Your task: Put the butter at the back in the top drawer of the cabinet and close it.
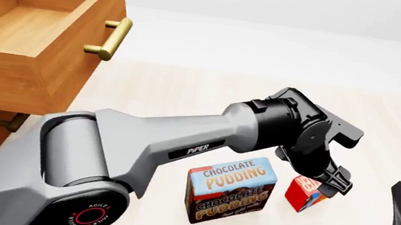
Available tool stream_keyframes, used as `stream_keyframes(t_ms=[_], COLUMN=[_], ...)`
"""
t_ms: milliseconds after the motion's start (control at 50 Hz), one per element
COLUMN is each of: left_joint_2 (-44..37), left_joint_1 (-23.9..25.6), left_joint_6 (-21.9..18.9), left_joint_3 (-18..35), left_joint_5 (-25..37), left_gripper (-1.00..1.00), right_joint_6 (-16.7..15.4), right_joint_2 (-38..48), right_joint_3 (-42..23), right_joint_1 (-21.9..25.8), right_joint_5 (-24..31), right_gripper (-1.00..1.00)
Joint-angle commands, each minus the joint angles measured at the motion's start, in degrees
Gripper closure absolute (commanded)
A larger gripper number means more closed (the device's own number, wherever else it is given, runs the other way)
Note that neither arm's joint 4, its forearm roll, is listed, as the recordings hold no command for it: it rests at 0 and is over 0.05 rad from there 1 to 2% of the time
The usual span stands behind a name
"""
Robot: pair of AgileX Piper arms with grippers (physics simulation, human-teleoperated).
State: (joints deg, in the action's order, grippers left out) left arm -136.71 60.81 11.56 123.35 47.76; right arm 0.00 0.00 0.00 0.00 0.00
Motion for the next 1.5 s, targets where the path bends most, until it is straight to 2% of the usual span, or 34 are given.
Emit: stream_keyframes(t_ms=[20, 260, 700, 1500], left_joint_2=[-0.22, -0.25, -2.80, -0.91], left_joint_1=[-0.15, -0.30, 1.05, 0.41], left_joint_6=[0.05, 0.23, 1.82, 2.66], left_joint_3=[0.24, -0.20, 2.28, -1.17], left_joint_5=[0.03, -0.41, 0.35, -2.52], left_gripper=[-1.00, -1.00, -1.00, -1.00], right_joint_6=[0.00, 0.00, 0.00, 0.00], right_joint_2=[0.00, 0.00, 0.00, 0.00], right_joint_3=[0.00, 0.00, 0.00, 0.00], right_joint_1=[0.00, 0.00, 0.00, 0.00], right_joint_5=[0.00, 0.00, 0.00, 0.00], right_gripper=[-1.00, -1.00, -1.00, -1.00])
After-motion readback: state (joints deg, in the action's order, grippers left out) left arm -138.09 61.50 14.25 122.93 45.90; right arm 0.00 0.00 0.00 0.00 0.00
